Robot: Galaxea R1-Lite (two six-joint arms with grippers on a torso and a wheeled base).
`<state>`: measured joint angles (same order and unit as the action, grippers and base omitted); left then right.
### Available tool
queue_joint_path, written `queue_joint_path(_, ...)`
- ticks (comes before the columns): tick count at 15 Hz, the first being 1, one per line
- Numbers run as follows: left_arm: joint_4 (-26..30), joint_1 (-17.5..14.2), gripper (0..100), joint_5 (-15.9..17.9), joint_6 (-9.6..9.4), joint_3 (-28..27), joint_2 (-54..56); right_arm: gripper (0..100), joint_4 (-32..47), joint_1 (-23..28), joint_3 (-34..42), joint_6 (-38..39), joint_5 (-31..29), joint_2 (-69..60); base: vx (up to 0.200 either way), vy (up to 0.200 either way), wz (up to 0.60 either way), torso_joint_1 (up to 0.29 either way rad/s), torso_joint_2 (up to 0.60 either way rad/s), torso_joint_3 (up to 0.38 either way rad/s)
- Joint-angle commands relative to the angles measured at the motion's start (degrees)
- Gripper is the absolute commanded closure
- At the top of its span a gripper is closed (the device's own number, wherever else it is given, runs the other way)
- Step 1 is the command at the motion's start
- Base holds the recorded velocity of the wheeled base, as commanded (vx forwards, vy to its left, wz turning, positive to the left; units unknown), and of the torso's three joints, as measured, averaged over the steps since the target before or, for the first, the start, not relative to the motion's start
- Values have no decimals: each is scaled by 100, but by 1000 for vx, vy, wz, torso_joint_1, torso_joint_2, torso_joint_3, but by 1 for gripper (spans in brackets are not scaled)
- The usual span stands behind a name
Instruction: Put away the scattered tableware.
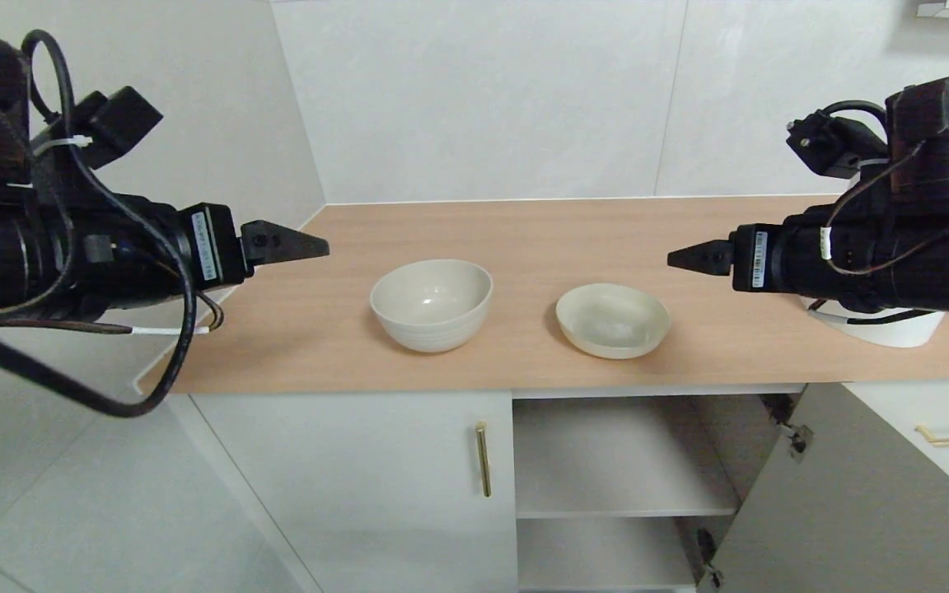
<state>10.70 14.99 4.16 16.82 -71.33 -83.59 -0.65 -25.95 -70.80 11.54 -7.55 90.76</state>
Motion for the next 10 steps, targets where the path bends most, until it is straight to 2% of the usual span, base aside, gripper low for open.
queue_joint_path(1, 99, 83, 0, -653, 612, -637, -957, 0, -14, -15, 67, -12, -151, 117, 0, 0, 0, 0, 0, 0)
queue_joint_path(2, -60, 170, 0, -644, 1025, -698, -1142, 0, -14, -24, 119, -29, -177, 117, 0, 0, 0, 0, 0, 0)
queue_joint_path(3, -95, 188, 0, -644, 1104, -769, -1326, 0, -23, -24, 102, -21, -177, 135, 0, 0, 0, 0, 0, 0)
queue_joint_path(7, -104, 329, 0, -732, 1069, -813, -1783, 0, -23, -15, 111, -21, -177, 135, 0, 0, 0, 0, 0, 0)
queue_joint_path(10, -104, 337, 0, -1066, 1077, -1006, -2328, 0, -23, -15, 111, -21, -177, 135, 0, 0, 0, 0, 0, 0)
